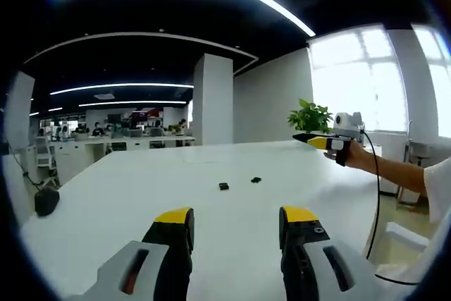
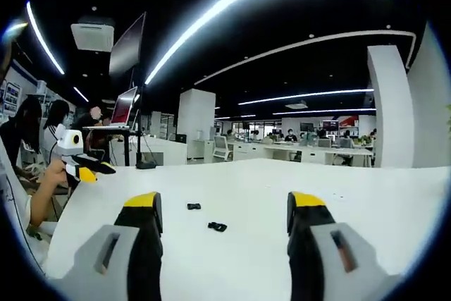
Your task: Snap the two parts of the plastic buckle together until the buckle closes and remains connected.
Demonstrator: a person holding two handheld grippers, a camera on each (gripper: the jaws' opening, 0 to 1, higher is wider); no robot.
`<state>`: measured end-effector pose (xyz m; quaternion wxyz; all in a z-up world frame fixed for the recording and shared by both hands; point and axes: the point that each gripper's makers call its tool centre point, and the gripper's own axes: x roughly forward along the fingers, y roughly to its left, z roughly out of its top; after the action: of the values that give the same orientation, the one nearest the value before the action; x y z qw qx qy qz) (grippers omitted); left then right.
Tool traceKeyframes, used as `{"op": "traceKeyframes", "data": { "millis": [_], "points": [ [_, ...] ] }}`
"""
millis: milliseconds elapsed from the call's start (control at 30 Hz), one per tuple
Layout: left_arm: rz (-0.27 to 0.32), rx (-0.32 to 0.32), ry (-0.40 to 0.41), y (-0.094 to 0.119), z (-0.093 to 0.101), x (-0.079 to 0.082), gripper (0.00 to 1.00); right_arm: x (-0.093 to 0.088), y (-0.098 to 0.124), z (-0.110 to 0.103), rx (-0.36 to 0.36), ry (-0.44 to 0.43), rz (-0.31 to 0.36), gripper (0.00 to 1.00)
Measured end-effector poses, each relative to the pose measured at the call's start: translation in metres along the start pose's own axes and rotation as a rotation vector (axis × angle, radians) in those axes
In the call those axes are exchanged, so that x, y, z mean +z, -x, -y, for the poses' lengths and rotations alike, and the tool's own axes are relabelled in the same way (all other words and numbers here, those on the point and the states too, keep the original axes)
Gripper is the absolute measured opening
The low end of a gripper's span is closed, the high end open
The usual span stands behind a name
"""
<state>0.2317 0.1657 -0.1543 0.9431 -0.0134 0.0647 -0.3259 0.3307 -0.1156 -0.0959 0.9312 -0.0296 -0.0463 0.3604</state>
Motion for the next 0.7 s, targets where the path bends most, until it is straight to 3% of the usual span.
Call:
{"op": "traceKeyframes", "data": {
  "millis": [700],
  "points": [
    [-0.005,-0.013,0.008,-0.002,0.001,-0.004,0.48,0.002,-0.031,0.0,0.061,-0.014,-0.002,0.72]
  ]
}}
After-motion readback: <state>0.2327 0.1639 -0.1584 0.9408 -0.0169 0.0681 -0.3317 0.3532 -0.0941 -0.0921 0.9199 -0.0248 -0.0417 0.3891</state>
